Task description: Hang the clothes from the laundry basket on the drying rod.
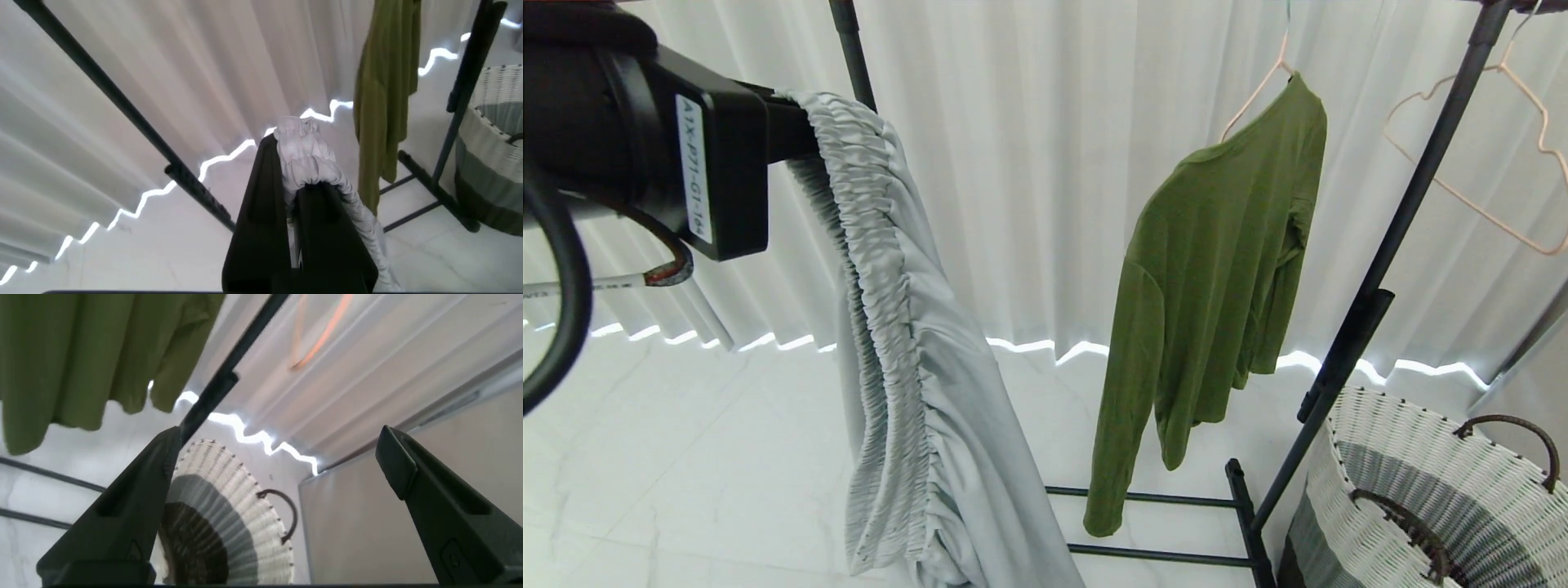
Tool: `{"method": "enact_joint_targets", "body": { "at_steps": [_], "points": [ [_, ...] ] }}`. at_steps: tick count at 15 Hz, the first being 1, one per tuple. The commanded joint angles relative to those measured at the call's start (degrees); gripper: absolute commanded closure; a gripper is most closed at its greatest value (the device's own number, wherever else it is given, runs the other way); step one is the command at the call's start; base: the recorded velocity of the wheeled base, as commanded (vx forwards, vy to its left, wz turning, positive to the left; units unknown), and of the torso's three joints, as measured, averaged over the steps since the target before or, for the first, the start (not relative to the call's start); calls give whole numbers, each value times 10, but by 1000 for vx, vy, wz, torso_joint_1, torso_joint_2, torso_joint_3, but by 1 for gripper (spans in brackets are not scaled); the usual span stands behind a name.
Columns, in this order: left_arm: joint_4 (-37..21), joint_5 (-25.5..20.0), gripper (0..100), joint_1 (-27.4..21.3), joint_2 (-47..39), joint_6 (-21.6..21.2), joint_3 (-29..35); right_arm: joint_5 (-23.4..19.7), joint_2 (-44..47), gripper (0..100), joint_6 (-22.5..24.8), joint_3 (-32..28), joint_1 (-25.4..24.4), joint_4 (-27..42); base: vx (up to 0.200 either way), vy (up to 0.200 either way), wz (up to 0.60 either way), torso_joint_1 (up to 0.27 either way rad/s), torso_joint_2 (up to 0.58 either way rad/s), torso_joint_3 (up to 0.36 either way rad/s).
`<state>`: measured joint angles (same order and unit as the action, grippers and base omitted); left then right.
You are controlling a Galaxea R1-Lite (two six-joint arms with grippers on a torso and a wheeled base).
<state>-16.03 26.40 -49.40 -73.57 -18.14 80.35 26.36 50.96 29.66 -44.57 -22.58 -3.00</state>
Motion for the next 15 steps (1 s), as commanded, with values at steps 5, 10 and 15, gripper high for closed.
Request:
{"method": "enact_joint_targets", "body": {
  "at_steps": [5, 10, 15],
  "points": [
    [10, 1, 100, 14, 4, -4, -19, 0, -2, 0, 0, 0, 8, 0, 0, 0, 0, 190, -469, -284],
    [10, 1, 100, 14, 4, -14, -19, -1, -2, 0, 0, 0, 17, 0, 0, 0, 0, 206, -482, -280],
    [10, 1, 100, 14, 7, -14, -19, -10, -2, 0, -6, 0, 17, 0, 0, 0, 0, 236, -517, -286]
  ]
}}
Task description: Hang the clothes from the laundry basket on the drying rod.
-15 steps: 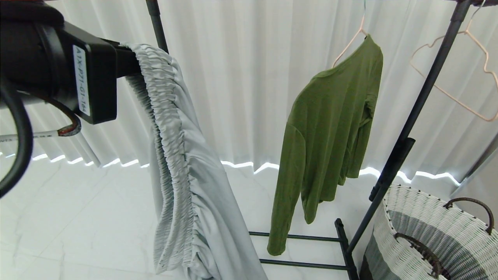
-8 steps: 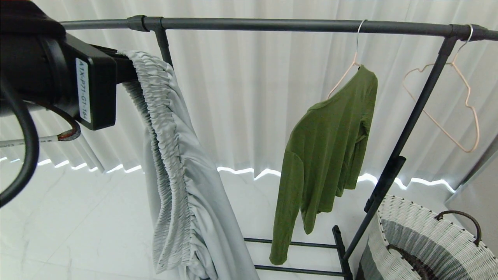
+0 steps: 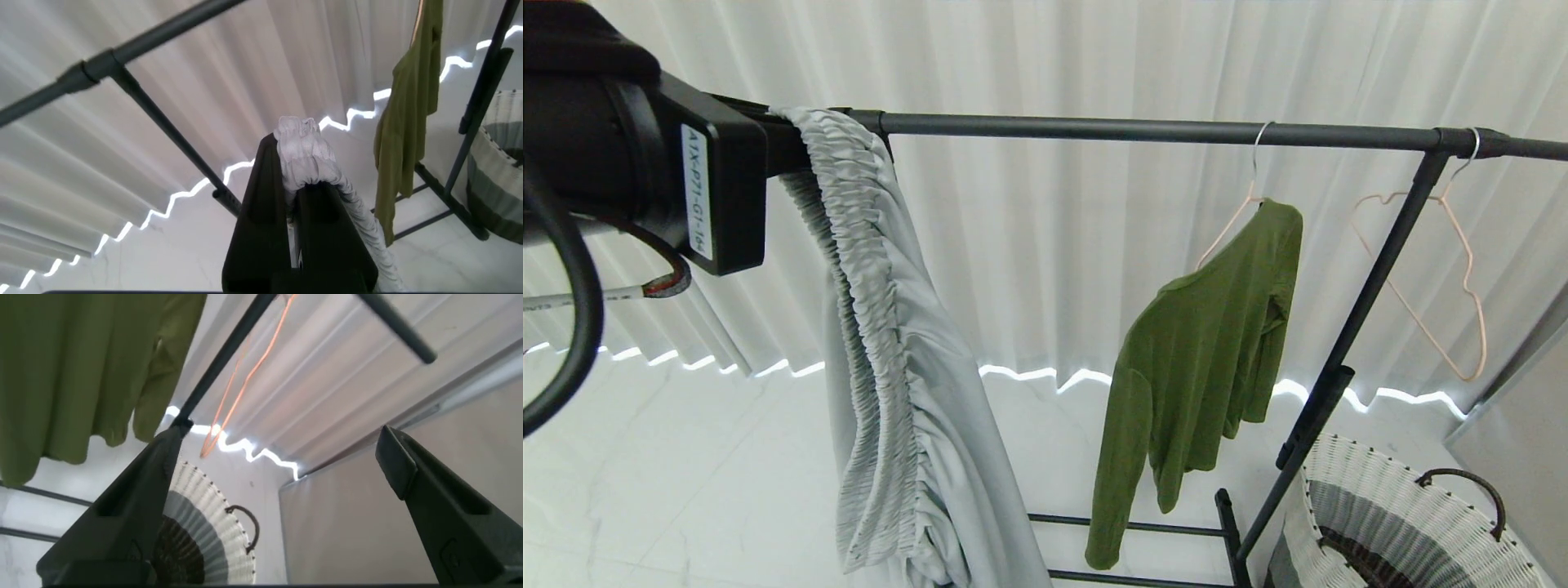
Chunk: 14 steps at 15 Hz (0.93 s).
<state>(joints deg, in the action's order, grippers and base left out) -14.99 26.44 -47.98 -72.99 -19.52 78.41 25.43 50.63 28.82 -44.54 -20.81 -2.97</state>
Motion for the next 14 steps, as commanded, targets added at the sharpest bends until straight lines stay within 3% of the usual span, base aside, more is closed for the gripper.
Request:
{"method": "enact_joint_targets", "body": {
  "at_steps": [1, 3, 7, 8, 10, 14],
  "points": [
    [0, 0, 100, 0, 2, 0, 1, -1, 1, 0, -13, 0, 0, 0, 0, 0, 0, 237, -520, -295],
    [1, 0, 100, 0, 7, -1, 0, -4, 3, 0, -61, -1, 0, 1, 0, 0, 0, 256, -540, -298],
    [1, 0, 100, 0, 12, -2, -3, -12, 37, 0, -274, -16, 1, 19, 0, 0, 0, 229, -485, -256],
    [1, 0, 100, 0, 12, -2, -3, -11, 36, 0, -296, -16, 2, 46, 0, 0, 0, 80, -168, -85],
    [1, 0, 100, 0, 11, -3, -3, -12, 33, 0, -301, -16, 31, 114, 0, 0, 0, 36, -75, -44],
    [1, 0, 100, 0, 11, -3, -7, -19, 38, 0, -298, -14, 102, 132, 0, 0, 0, 0, 0, 0]
  ]
}}
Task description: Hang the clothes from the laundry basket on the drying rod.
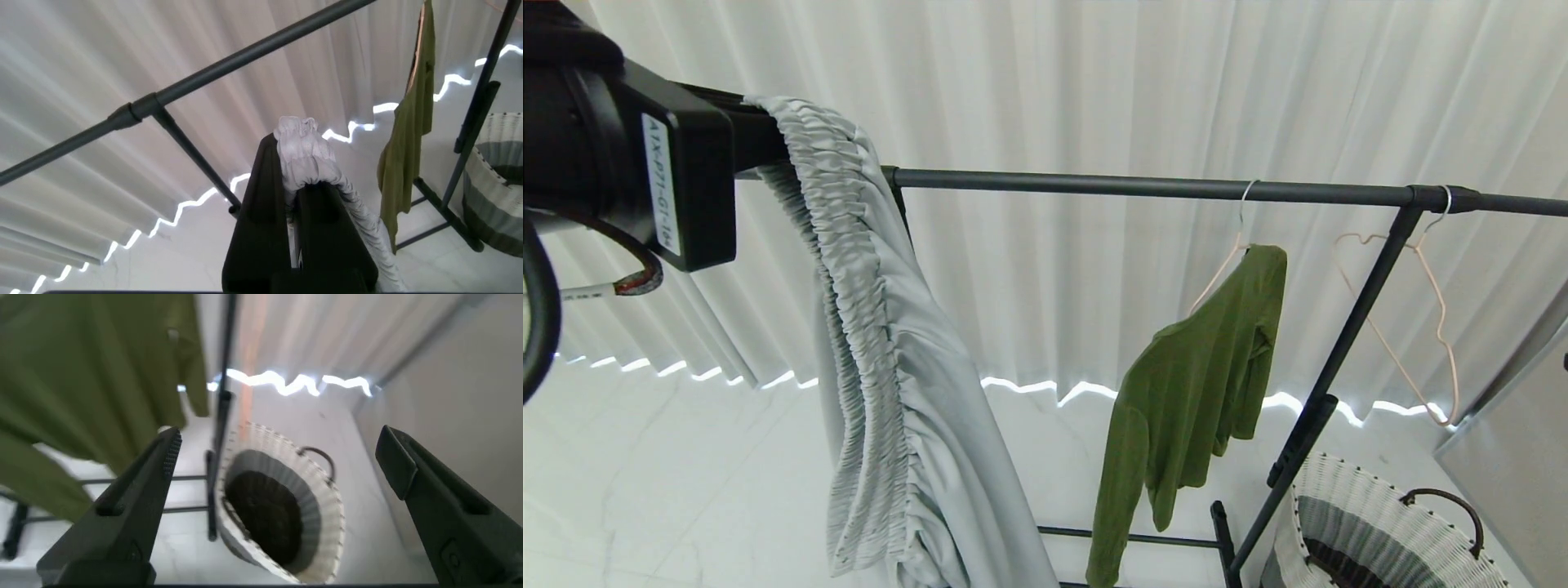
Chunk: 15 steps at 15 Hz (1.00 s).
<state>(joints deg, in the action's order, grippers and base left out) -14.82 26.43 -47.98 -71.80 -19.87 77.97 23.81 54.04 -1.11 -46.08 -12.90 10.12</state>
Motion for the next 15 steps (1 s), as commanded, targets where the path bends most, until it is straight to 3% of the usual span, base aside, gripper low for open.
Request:
{"method": "enact_joint_targets", "body": {
  "at_steps": [1, 6, 13, 15],
  "points": [
    [0, 0, 100, 0, -1, 0, -7, -11, 5, 0, 2, 1, 32, 1, 0, 0, 0, 0, 0, 0],
    [1, 0, 100, -1, -1, -10, -12, -23, 6, 0, 3, 3, 40, 1, 0, -200, 0, 3, 1, 4],
    [21, 0, 100, 0, -1, -12, -20, -46, 7, 0, 3, 7, 40, 1, 0, 0, 0, 0, 0, 0],
    [21, 0, 100, 0, -1, -12, -22, -46, 9, 0, 3, 8, 39, 1, 200, 0, 0, 5, 0, 2]
  ]
}}
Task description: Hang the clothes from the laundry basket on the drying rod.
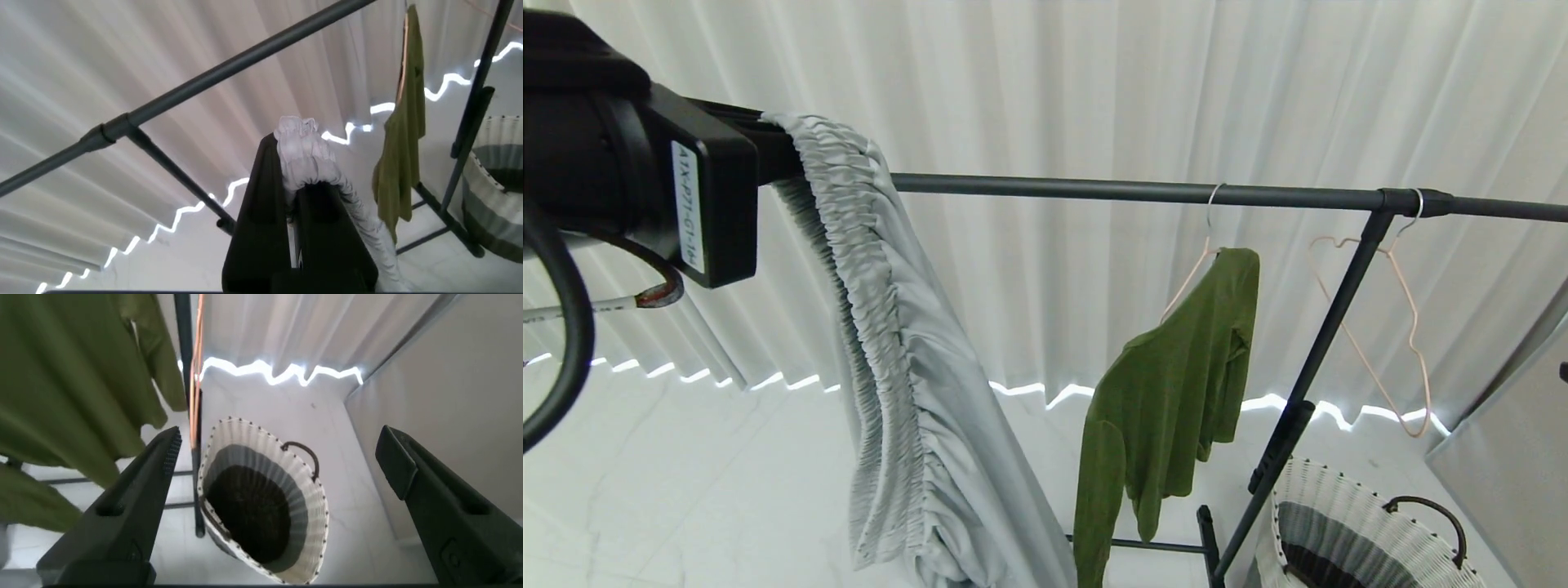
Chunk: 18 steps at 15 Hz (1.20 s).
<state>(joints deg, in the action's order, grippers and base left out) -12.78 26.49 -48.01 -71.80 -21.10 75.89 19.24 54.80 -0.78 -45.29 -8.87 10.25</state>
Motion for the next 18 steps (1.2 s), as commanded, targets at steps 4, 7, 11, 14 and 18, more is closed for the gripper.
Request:
{"method": "enact_joint_targets", "body": {
  "at_steps": [4, 7, 11, 14, 18],
  "points": [
    [0, 0, 100, 0, 0, 0, -11, 0, 9, 0, -1, 20, -1, -1, 200, 0, 0, -1, 0, 2],
    [1, 0, 100, 0, 4, 0, -20, 1, 19, 0, -3, 42, 0, -5, 200, 0, 0, 4, 2, 2],
    [1, 0, 100, 0, 19, 0, -49, -3, 61, 0, -24, 45, 2, -11, 0, 0, 0, 0, 0, 0],
    [2, 0, 100, -1, 36, -36, -65, -10, 130, 0, -55, 52, 7, -67, 0, 0, 0, 0, 0, 0],
    [2, 0, 100, -1, 47, -54, -65, -10, 216, 0, -98, 54, 19, -122, 0, 0, 0, 0, 0, 0]
  ]
}}
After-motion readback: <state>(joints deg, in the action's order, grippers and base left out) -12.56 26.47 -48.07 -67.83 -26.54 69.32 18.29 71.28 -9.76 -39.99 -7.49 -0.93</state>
